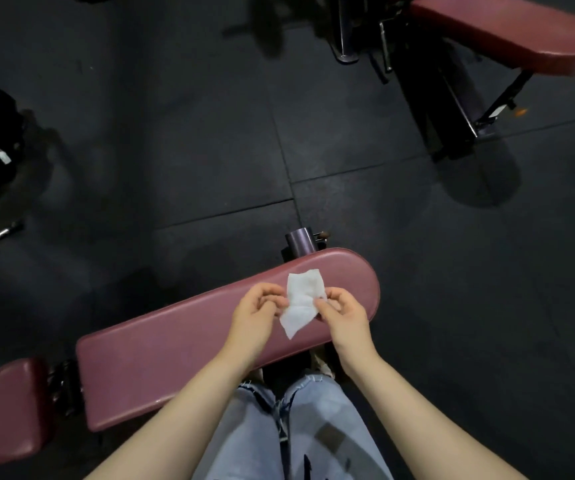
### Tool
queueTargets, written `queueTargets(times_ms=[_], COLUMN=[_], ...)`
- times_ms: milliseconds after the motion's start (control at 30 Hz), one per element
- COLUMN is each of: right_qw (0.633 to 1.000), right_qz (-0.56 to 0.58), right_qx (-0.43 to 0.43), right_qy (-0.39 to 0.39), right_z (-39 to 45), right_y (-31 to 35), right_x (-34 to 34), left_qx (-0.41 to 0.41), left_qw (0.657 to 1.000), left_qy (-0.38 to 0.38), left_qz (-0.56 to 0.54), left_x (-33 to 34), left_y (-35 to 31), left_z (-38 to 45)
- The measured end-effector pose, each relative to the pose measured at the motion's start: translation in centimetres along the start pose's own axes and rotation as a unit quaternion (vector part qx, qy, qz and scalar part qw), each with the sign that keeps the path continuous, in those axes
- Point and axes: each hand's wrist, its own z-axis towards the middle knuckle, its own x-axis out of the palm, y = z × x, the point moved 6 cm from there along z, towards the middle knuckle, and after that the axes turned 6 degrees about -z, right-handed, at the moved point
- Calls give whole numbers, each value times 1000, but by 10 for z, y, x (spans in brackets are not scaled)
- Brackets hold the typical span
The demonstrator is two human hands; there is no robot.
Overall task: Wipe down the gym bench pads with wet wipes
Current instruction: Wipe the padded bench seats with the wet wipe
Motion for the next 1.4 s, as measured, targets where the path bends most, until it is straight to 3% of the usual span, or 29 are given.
queueTargets(times_ms=[33, 100, 167, 400, 467, 633, 833, 1033, 1200, 1300, 1400], right_qw=[1000, 998, 996, 981, 979, 956, 960, 919, 922, 946, 974], right_qz=[14, 28, 13, -138, -133, -113, -166, -210, -264, -201, -108], right_qx=[13, 40, 55, 60, 67, 70, 71, 111, 89, 81, 77], right_qy=[13, 41, 67, 119, 135, 260, 214, 315, 271, 240, 185], right_z=[4, 15, 27, 66, 74, 86, 115, 120, 133, 134, 137], right_y=[2, 4, 5, -14, -22, -36, -59, -77, -78, -77, -77], right_x=[-6, -20, -34, -65, -65, -37, -34, -26, -35, -34, -35], left_qx=[-17, -87, -143, -72, -56, -29, -50, -104, -123, -129, -123], left_qw=[999, 995, 987, 997, 998, 999, 987, 979, 985, 985, 984], left_qy=[-18, 21, 73, -28, -35, -20, -85, -136, -67, 5, 25], left_qz=[20, 38, -27, -6, -9, -42, -124, -110, -97, -113, -125], left_x=[2, 19, 47, 72, 76, 81, 57, 43, 56, 73, 82], left_y=[4, 15, 21, 25, 26, 26, 36, 54, 68, 71, 80], left_z=[4, 12, 16, 41, 49, 70, 103, 120, 125, 122, 120])
